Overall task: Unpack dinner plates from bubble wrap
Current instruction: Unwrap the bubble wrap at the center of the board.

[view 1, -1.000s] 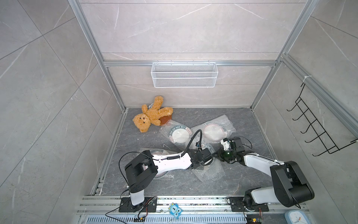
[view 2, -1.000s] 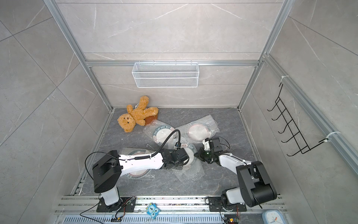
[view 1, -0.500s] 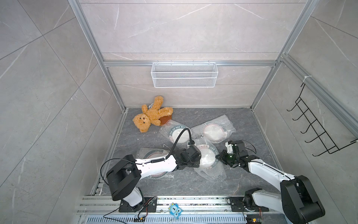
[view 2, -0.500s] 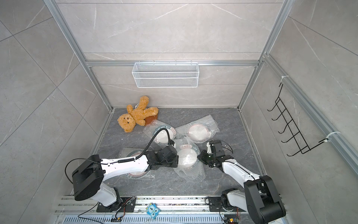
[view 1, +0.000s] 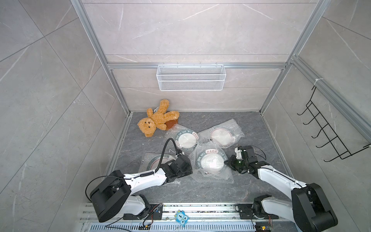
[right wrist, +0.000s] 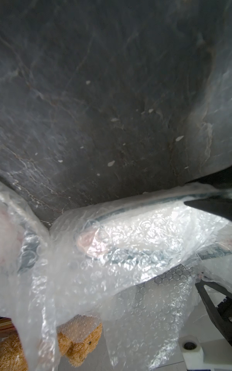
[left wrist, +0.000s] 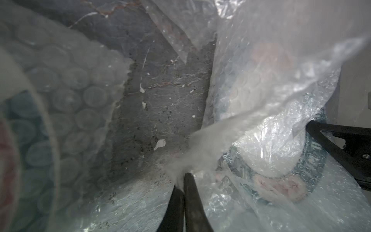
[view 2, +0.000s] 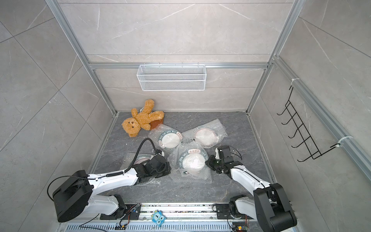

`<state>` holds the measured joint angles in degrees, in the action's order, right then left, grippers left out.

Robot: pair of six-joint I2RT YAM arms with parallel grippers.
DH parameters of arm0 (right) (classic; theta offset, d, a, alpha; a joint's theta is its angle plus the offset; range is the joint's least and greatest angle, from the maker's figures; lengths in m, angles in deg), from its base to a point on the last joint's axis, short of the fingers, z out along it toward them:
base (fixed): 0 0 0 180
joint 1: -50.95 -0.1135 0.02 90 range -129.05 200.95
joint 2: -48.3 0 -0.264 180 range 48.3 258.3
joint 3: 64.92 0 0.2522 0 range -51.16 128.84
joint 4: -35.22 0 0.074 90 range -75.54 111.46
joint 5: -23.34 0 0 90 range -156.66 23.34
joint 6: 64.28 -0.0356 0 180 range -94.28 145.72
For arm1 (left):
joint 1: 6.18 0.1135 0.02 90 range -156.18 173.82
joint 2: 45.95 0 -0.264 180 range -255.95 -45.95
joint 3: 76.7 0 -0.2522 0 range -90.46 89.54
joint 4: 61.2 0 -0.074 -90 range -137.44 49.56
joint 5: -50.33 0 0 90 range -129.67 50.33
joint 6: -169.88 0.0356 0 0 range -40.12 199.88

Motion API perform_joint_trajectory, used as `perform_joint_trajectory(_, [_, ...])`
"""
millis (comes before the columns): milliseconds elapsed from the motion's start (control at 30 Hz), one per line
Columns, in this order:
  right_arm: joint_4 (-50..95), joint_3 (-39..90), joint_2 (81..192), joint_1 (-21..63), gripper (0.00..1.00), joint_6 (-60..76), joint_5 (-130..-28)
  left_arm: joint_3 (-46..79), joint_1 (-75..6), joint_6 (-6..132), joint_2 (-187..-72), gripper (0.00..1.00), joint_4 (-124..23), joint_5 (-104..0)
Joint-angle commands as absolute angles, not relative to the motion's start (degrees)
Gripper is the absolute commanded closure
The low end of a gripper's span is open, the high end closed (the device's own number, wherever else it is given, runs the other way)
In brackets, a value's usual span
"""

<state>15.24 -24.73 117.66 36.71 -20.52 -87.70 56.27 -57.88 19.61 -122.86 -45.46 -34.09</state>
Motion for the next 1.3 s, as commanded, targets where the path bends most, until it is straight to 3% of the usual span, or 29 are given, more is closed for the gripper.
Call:
perform_joint_trajectory(0, [10.0,-25.5,117.9,37.6,1.0,-19.5,-79.8,56.9,-55.9,17.2,-121.6,0.98,-42.7,-31.7])
perform_joint_trajectory(33, [10.2,-25.3,117.5,37.7,1.0,-19.2,-80.5,56.9,-55.6,17.2,-121.7,0.95,-42.6,-31.9])
perform_joint_trajectory(200, [9.1,-23.5,115.3,37.7,1.0,-18.1,-83.0,57.6,-52.6,17.2,-117.2,0.45,-38.0,-31.5])
perform_joint_trajectory(267, [8.1,-22.6,115.3,37.6,1.0,-17.7,-83.2,56.9,-50.7,18.1,-112.7,0.3,-33.3,-30.5])
perform_joint_trajectory(400, [7.7,-21.6,115.7,37.6,1.0,-17.4,-83.8,54.1,-46.6,24.1,-102.9,0.13,-26.7,-31.5])
perform_joint_trajectory(567, [4.1,-19.3,114.7,37.7,1.0,-17.0,-81.0,43.9,-46.3,34.8,-103.0,0.1,-23.8,-39.1])
perform_joint_trajectory(667, [1.2,-17.4,113.3,37.7,1.0,-17.0,-78.9,39.0,-47.8,36.7,-109.0,0.11,-27.3,-47.2])
perform_joint_trajectory(833, [-2.9,-14.9,111.0,37.7,1.0,-17.6,-76.8,33.1,-54.3,36.8,-120.7,0.11,-32.3,-48.9])
perform_joint_trajectory(1000, [-4.9,-13.8,109.4,37.7,1.0,-17.7,-78.9,35.9,-54.6,29.3,-130.2,0.11,-44.8,-54.5])
perform_joint_trajectory(1267, [-8.5,-10.6,107.7,37.7,1.0,-17.5,-83.4,41.1,-49.4,24.4,-135.8,0.09,-55.5,-61.1])
